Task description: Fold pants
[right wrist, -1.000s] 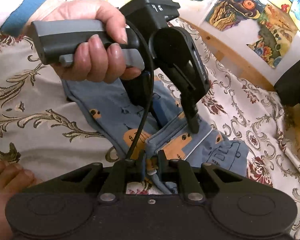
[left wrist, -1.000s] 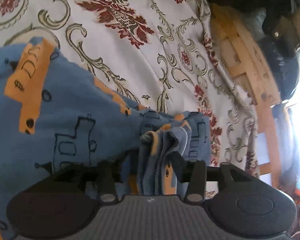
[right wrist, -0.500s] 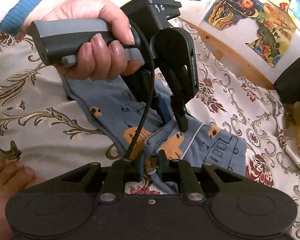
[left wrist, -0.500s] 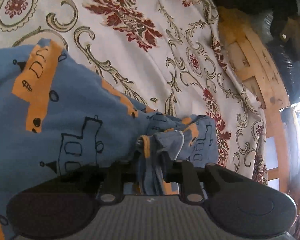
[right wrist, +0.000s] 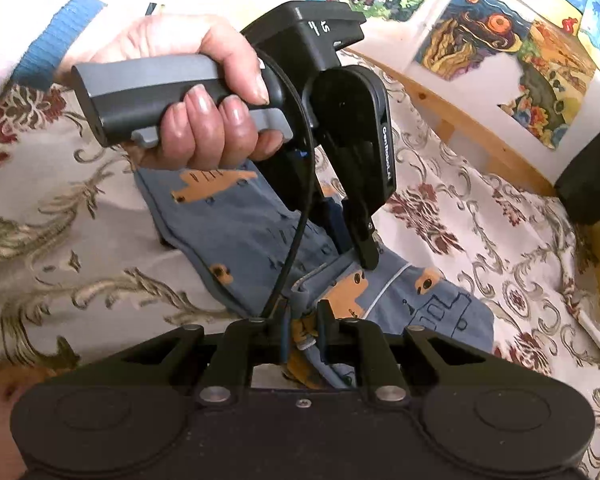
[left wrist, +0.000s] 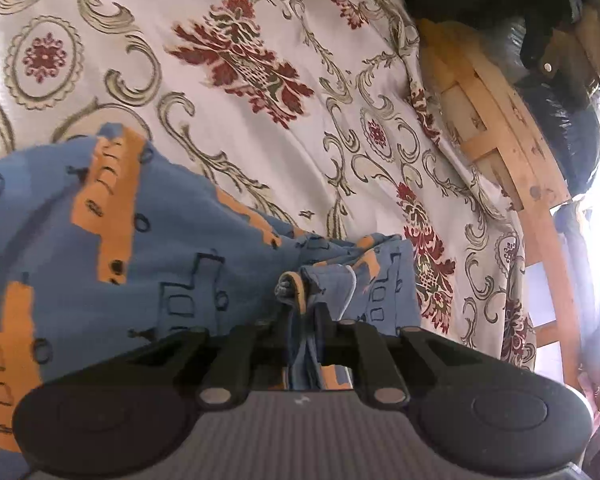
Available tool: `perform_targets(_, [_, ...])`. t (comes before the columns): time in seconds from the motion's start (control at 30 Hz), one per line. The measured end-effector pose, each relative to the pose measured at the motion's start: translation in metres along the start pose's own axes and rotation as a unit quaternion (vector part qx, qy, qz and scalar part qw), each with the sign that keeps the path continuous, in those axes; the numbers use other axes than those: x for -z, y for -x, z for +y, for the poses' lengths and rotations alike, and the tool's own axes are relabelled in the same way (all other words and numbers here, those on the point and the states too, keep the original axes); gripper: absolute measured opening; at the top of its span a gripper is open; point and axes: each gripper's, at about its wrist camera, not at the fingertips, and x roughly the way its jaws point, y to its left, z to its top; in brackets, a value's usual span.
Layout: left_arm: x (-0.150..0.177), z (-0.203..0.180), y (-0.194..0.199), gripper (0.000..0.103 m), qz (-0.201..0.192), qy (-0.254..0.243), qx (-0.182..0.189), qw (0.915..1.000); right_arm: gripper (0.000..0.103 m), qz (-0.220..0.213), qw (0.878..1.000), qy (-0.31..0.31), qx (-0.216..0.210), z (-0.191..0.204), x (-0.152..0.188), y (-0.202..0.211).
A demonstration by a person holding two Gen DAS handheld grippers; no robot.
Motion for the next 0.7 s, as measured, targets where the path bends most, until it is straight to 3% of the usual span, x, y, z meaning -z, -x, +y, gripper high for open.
perform_targets(0.7, [0.004,0.033,0.044,0.011,-0.021,0.011,-0.041,0.9989,0.014,-0.024,0.998,-0.016,-0.058,0.028,-0.034,-0.015])
